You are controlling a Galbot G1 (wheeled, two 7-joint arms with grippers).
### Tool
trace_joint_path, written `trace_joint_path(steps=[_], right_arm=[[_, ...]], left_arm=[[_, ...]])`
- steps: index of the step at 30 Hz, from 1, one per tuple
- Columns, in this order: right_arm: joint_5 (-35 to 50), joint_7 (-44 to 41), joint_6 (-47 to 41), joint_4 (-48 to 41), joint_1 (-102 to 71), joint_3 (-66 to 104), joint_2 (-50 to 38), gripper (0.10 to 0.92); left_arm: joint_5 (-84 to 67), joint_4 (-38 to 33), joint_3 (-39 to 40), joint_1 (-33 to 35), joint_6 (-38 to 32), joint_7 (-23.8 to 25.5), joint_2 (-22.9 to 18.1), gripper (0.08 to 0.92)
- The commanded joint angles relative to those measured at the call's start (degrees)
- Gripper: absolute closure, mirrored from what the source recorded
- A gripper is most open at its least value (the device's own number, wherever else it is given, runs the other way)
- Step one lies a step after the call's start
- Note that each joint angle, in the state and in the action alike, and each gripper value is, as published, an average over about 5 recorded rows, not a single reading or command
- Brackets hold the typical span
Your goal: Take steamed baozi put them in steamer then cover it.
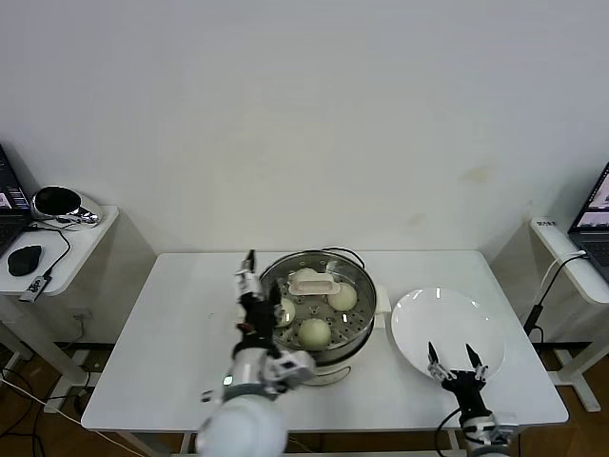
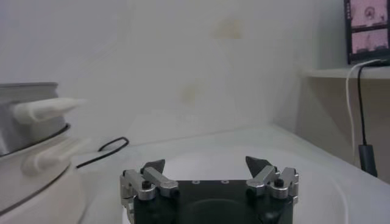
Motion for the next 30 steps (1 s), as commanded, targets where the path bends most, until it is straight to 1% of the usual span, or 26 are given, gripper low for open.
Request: trace_joint_path(steps=[1, 5, 8, 10, 13, 17, 23, 30], right_arm=[[-3.99, 0.07, 1.24, 4.36, -5.56, -2.34, -0.57, 0.203], [-4.65, 0.42, 1.56, 5.59, -6.89, -2.88, -0.43, 0.203], [-4.95, 0.50, 2.58, 6.00, -7.71, -3.19, -0.49, 0.203], [-5.70, 0.35, 3.22, 6.45, -8.15, -2.88, -0.40, 0.203], [-6.06, 1.09, 1.34, 8.68, -9.20, -2.40, -0.35, 0.203], [-4.64, 2.10, -3.00, 12.07, -10.43, -2.92, -0.75, 0.203], [-6.14, 1.67, -5.29, 15.05, -11.21, -2.31, -0.93, 0.203], [-6.57, 1.53, -6.44, 16.20, -11.63, -2.06, -0.98, 0.203]], left_arm=[[-55.38, -5.29, -27.04, 15.09, -27.40, -16.43, 1.82, 0.177], [-64.72, -0.17, -32.35, 21.98, -35.96, -16.78, 1.03, 0.177], [-65.08, 3.83, -34.61, 26.06, -42.72, -16.86, 0.48, 0.177], [-65.40, 5.39, -35.69, 28.57, -45.39, -16.91, 0.14, 0.177], [-67.58, 6.24, -36.32, 31.55, -45.67, -16.75, -0.09, 0.177], [-69.41, 6.37, -36.15, 33.26, -44.35, -15.44, -0.68, 0.177], [-71.27, 4.66, -34.90, 33.97, -40.60, -13.23, -0.99, 0.177], [-74.25, 2.09, -34.63, 33.79, -36.69, -12.30, -1.61, 0.177]])
